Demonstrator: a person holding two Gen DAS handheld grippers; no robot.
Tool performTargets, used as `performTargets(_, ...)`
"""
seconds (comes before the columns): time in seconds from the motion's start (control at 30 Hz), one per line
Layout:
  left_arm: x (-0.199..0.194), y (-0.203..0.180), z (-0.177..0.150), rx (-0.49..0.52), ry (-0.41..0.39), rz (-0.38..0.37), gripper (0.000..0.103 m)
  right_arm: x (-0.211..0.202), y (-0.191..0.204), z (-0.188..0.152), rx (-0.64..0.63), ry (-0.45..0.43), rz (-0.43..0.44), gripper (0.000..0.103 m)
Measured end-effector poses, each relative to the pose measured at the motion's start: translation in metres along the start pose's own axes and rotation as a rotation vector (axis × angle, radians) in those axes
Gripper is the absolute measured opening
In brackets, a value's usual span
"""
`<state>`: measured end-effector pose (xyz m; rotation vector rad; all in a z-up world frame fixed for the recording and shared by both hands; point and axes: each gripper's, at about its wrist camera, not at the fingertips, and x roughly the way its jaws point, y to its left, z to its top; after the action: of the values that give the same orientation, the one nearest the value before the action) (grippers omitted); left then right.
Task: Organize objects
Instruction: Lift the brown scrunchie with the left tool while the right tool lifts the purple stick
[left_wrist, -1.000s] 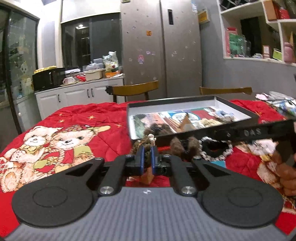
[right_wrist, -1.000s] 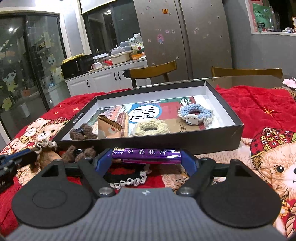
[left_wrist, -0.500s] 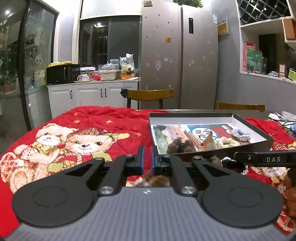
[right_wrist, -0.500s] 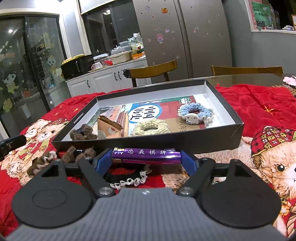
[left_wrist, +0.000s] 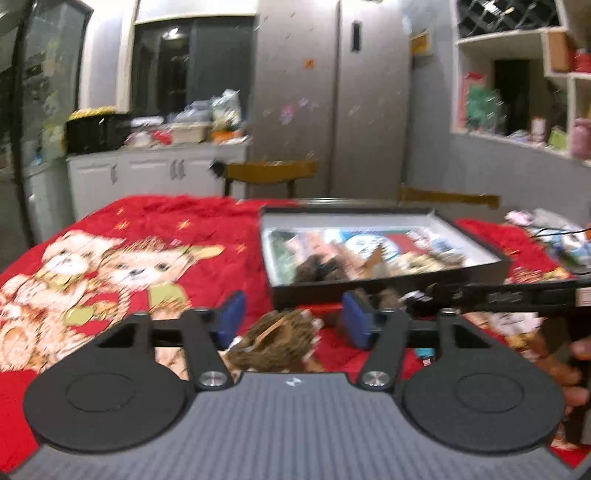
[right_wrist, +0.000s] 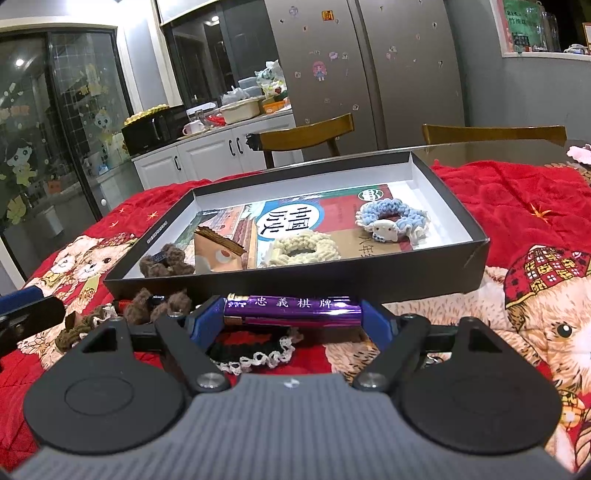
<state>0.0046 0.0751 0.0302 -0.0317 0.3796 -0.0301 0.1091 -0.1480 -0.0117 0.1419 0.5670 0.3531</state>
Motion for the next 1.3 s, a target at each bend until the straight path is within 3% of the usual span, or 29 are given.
performTargets(0.07, -0.003, -0.007, -0.001, 0.035, -0.01, 0.002, 0.068, 0.001, 0.0, 0.0, 0.003, 0.002, 0.002, 0.08)
performTargets(0.13, -0.001, -0.013, -0.003, 0.06, 0.004, 0.053, 0.068, 0.001, -0.001, 0.0, 0.003, 0.003, 0.001, 0.08)
performTargets(0.2, 0.006, -0.011, -0.005, 0.031, 0.05, 0.081, 0.068, 0.001, -0.001, 0.0, 0.003, 0.006, 0.002, 0.08)
performTargets(0.33, 0.019, -0.004, -0.012, -0.05, 0.149, 0.042, 0.068, 0.002, -0.001, 0.0, 0.003, 0.009, 0.002, 0.08)
performTargets(0.5, 0.023, -0.01, -0.018, 0.03, 0.128, 0.136, 0.068, 0.002, -0.001, 0.0, 0.002, 0.011, 0.002, 0.08)
performTargets(0.63, 0.034, -0.005, -0.019, 0.014, 0.189, 0.151, 0.068, 0.002, -0.001, 0.0, 0.002, 0.011, 0.002, 0.08)
performTargets(0.77, 0.033, -0.003, -0.019, 0.003, 0.183, 0.156, 0.065, 0.002, 0.0, 0.0, 0.002, 0.011, 0.003, 0.08)
performTargets(0.97, 0.019, -0.01, -0.017, 0.044, 0.096, 0.18, 0.053, 0.003, -0.001, 0.0, 0.001, 0.011, 0.002, 0.08)
performTargets(1.1, 0.02, -0.011, -0.016, 0.051, 0.098, 0.178, 0.03, 0.003, -0.001, 0.0, 0.001, 0.012, 0.003, 0.08)
performTargets(1.3, 0.015, -0.009, -0.014, 0.053, 0.056, 0.192, 0.018, 0.002, -0.001, 0.0, 0.002, 0.012, 0.003, 0.08)
